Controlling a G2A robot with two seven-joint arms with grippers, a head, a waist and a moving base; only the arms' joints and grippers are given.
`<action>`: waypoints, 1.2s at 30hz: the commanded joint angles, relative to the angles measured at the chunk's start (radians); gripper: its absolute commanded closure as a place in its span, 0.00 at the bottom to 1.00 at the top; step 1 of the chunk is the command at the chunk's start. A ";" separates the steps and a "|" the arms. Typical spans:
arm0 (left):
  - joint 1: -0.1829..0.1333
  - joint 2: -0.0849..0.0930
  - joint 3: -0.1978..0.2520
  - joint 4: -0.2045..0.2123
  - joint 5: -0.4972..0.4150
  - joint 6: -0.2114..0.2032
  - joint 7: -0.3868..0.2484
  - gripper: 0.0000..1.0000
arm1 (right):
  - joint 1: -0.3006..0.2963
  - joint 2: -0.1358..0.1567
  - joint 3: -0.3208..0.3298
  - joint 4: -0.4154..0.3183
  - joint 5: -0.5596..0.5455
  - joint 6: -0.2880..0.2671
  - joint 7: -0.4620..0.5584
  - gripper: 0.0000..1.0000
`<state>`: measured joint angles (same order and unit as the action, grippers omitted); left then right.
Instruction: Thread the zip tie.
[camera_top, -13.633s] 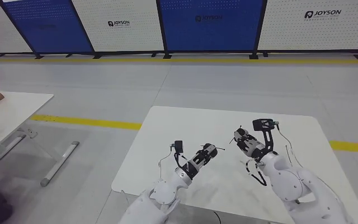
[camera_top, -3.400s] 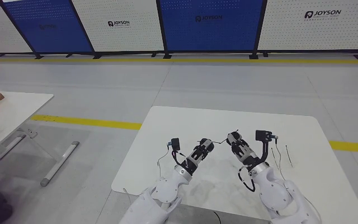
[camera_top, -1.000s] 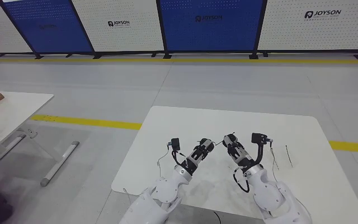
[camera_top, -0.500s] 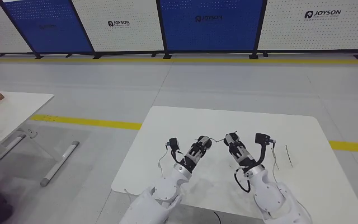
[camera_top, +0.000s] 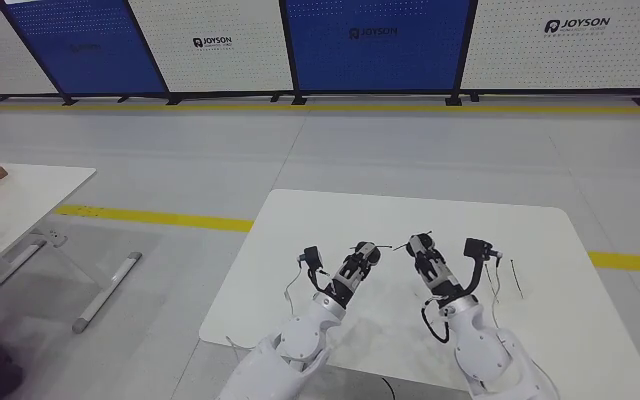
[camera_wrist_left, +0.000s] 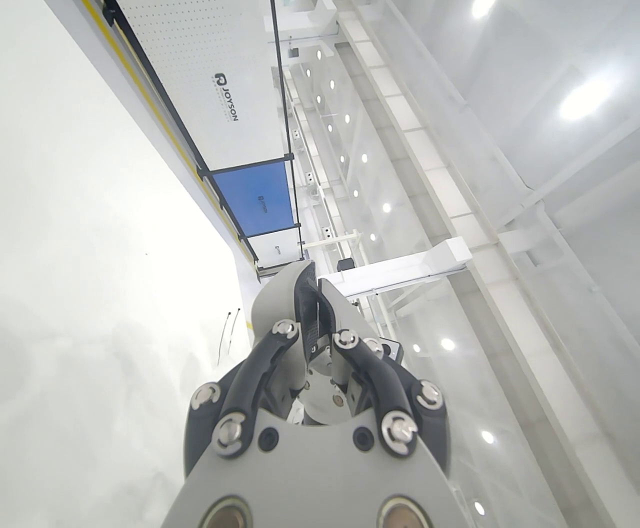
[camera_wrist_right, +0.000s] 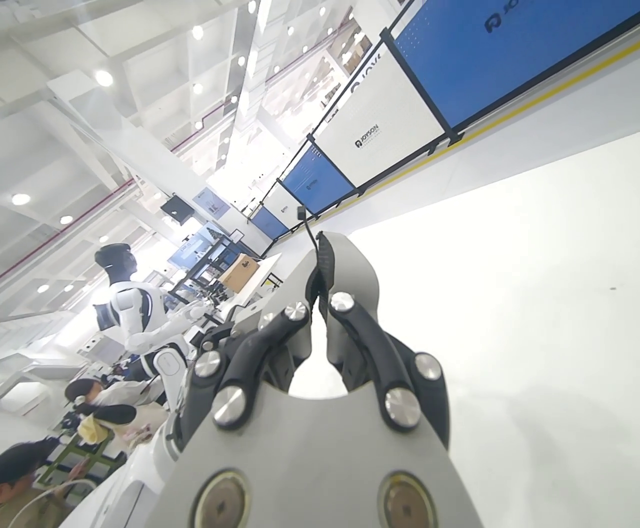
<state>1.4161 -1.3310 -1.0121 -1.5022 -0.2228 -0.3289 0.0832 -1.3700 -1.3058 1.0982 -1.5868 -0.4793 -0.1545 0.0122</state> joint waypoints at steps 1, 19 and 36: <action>0.000 0.000 0.000 0.001 0.005 -0.001 0.001 1.00 | -0.006 0.000 0.006 -0.009 -0.023 0.012 -0.015 1.00; 0.000 0.000 0.000 0.001 0.005 -0.001 0.001 1.00 | 0.002 -0.003 0.001 -0.041 -0.112 0.040 0.000 1.00; 0.000 0.000 0.000 0.001 0.005 -0.001 0.001 1.00 | 0.034 -0.019 -0.025 -0.003 -0.133 0.069 0.006 1.00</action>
<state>1.4158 -1.3310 -1.0123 -1.5014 -0.2180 -0.3299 0.0844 -1.3351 -1.3242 1.0725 -1.5907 -0.6156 -0.0840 0.0198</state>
